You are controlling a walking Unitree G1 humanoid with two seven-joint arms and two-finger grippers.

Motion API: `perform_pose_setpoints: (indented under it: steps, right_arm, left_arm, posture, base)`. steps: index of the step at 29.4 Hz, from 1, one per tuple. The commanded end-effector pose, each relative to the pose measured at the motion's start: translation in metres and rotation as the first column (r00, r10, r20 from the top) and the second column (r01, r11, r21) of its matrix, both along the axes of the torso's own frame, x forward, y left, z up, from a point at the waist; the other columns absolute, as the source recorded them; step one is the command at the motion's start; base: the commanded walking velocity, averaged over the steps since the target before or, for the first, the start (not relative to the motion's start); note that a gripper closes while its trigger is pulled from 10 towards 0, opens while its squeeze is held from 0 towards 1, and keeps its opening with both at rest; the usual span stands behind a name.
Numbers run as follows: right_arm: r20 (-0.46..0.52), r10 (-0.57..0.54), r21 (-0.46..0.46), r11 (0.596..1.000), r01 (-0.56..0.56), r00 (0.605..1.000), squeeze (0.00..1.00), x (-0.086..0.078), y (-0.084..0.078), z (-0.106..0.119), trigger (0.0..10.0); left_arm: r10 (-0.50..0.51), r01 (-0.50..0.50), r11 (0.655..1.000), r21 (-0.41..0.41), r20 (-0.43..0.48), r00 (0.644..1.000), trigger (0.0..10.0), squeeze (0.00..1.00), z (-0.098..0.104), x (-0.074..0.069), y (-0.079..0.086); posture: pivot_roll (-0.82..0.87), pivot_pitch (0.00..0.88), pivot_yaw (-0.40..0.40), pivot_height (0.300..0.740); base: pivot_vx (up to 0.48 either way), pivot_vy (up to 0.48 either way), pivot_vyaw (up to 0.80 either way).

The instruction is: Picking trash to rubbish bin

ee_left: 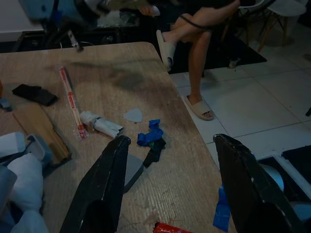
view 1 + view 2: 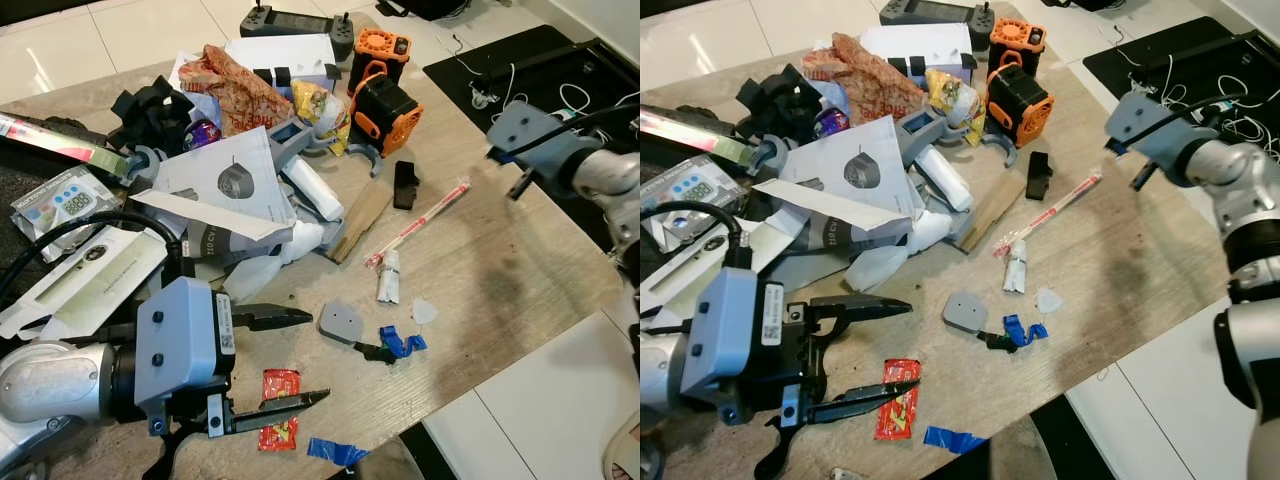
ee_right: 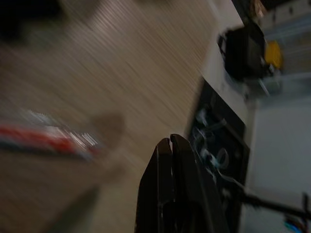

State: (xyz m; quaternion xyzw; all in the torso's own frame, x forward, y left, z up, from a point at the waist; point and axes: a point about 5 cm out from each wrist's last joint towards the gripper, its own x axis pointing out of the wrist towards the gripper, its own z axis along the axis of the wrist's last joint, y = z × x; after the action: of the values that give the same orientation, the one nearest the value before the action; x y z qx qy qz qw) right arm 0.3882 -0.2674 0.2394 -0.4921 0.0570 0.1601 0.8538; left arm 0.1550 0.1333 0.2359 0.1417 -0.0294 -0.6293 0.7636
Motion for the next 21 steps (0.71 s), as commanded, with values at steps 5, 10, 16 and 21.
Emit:
perform_pose_setpoints:
  steps: [5,10,16,21]
  right_arm:
    - [-0.032,0.101,0.079,0.992,-0.099,0.994,0.00,0.002,0.020,-0.013,10.0]
    - [-0.078,0.168,0.130,0.979,-0.157,0.983,0.00,0.002,0.029,-0.017,10.0]
    - [-0.151,0.222,0.128,0.971,-0.203,0.963,0.00,0.000,0.033,-0.023,10.0]
    - [-0.262,0.258,0.074,0.966,-0.247,0.930,0.00,-0.006,0.028,-0.029,10.0]
  left_arm:
    - [-0.010,0.010,0.999,0.032,-0.004,1.000,10.0,0.00,0.002,-0.005,0.004]
    - [-0.016,0.016,0.999,0.044,-0.006,1.000,10.0,0.00,0.003,-0.007,0.003]
    - [0.043,-0.046,0.995,0.094,0.032,0.999,10.0,0.00,0.001,0.000,0.005]
    - [0.100,-0.106,0.988,0.113,0.064,0.993,10.0,0.00,0.002,0.006,0.009]
  posture:
    - [-0.07,0.266,-0.006,0.740]
    - [-0.06,0.273,-0.001,0.740]
    - [-0.06,0.274,0.001,0.740]
    - [-0.06,0.274,0.003,0.740]
  base:
    - [0.000,0.000,0.00]
    - [0.000,0.000,0.00]
    - [0.000,0.000,0.00]
    - [0.000,0.000,0.00]
